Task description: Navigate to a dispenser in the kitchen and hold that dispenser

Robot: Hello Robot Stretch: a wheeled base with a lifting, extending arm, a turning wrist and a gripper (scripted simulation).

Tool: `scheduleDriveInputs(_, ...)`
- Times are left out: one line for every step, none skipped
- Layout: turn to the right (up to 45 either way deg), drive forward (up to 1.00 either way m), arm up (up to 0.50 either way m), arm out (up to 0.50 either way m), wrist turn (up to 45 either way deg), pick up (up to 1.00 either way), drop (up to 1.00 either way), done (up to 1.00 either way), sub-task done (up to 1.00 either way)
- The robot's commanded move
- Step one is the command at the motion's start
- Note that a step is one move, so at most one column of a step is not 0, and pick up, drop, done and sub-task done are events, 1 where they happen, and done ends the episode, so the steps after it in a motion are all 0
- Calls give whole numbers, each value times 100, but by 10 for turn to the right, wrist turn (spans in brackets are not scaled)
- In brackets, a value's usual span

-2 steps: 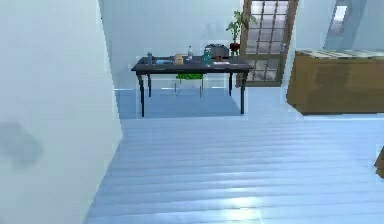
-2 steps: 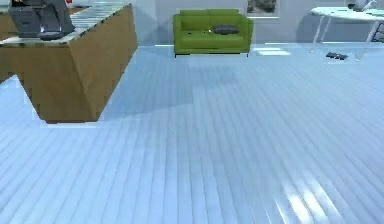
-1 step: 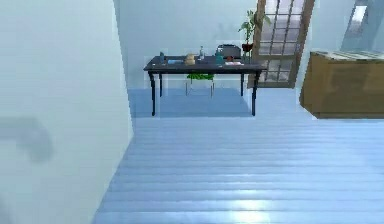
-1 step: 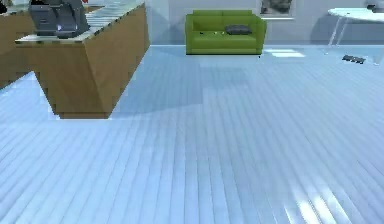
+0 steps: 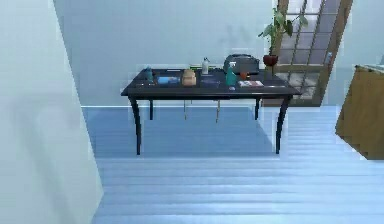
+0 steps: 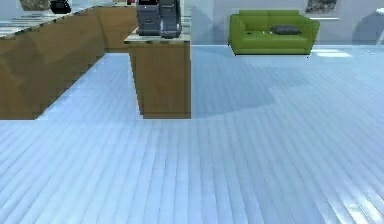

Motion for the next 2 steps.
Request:
scheduleDriveInputs(0,100,0,0,0,0,0,0,0)
scheduleDriveInputs(-30,0,0,0,0,0,0,0,0)
